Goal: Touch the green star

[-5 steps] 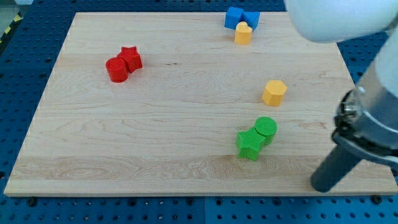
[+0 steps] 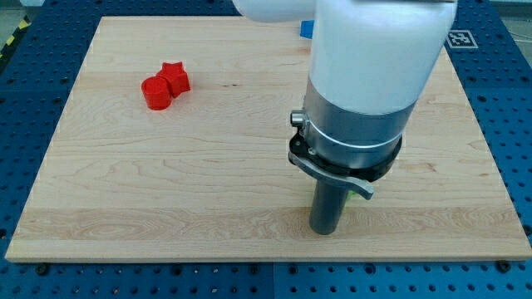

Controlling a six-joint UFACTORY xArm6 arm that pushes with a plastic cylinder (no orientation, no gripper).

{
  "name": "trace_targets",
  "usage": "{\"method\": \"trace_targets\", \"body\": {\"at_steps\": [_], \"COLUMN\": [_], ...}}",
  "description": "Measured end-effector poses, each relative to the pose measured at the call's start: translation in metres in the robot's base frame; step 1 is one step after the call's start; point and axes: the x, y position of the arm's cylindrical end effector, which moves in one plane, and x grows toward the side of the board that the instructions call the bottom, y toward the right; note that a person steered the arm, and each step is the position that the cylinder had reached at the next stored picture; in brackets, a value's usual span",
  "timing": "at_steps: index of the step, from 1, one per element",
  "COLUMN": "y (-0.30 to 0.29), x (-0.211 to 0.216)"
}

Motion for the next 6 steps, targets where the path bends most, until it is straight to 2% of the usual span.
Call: {"method": "trace_targets", "body": {"at_steps": [2, 5, 6], "y": [0.002, -0.047, -0.047], "x": [-0.001, -0.071, -0.076]}}
